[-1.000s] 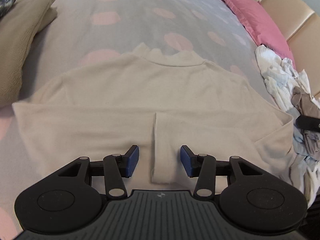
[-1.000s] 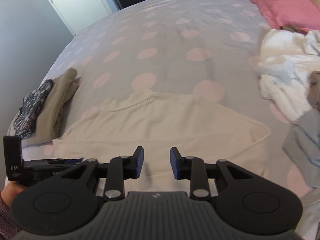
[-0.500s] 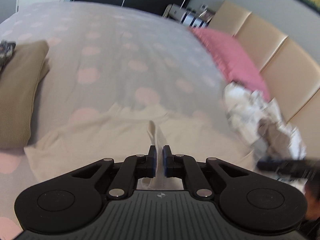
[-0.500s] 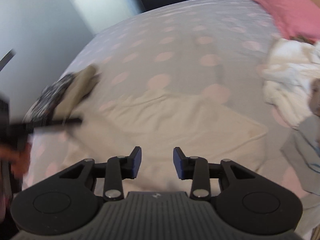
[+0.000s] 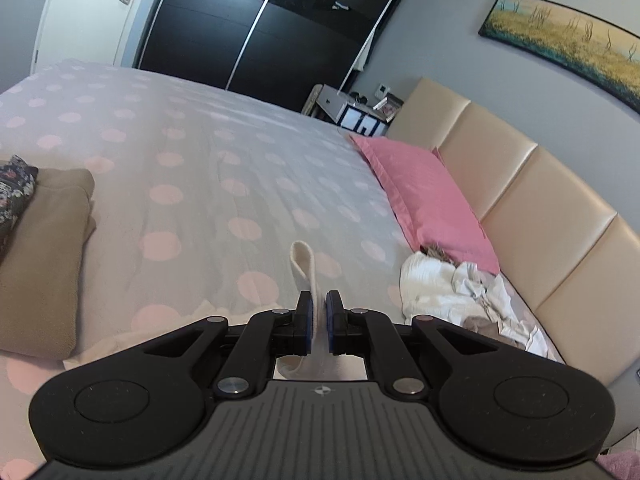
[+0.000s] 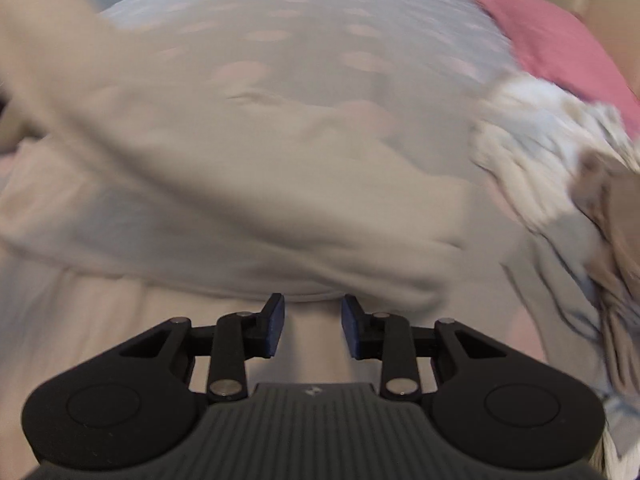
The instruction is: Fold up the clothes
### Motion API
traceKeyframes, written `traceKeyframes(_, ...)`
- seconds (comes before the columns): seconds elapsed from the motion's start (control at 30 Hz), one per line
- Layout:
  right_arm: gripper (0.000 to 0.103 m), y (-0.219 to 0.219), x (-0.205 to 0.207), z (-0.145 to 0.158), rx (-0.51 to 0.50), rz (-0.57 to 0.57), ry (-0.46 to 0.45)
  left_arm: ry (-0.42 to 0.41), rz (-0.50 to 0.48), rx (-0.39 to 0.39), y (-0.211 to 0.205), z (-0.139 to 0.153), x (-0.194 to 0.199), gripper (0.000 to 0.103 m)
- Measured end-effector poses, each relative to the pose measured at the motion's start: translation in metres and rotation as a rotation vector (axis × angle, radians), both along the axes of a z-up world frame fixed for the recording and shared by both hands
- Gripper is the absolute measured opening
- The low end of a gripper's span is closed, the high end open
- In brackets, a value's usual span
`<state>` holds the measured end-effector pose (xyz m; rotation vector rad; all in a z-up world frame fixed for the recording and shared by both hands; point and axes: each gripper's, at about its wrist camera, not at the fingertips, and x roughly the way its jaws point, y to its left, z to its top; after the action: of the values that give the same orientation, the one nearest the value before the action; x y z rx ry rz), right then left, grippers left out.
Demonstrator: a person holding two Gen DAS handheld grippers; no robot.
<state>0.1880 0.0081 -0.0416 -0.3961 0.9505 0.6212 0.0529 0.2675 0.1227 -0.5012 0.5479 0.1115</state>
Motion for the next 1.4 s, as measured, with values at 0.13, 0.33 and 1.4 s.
traceKeyframes(0.13, 0.034, -0.018, 0.017, -0.007, -0.053, -0.099, -0.007, -0.028, 0.048, 0.0, 0.015, 0.009, -0.009, 0.005)
traceKeyframes(0.33, 0.03, -0.045, 0.033, -0.016, -0.065, -0.21, 0.032, -0.016, 0.123, -0.018, 0.04, 0.004, -0.019, 0.005)
traceKeyframes(1.4, 0.007, -0.051, 0.063, -0.016, 0.091, -0.359, 0.104, 0.104, 0.106, -0.021, 0.047, -0.026, -0.021, 0.005)
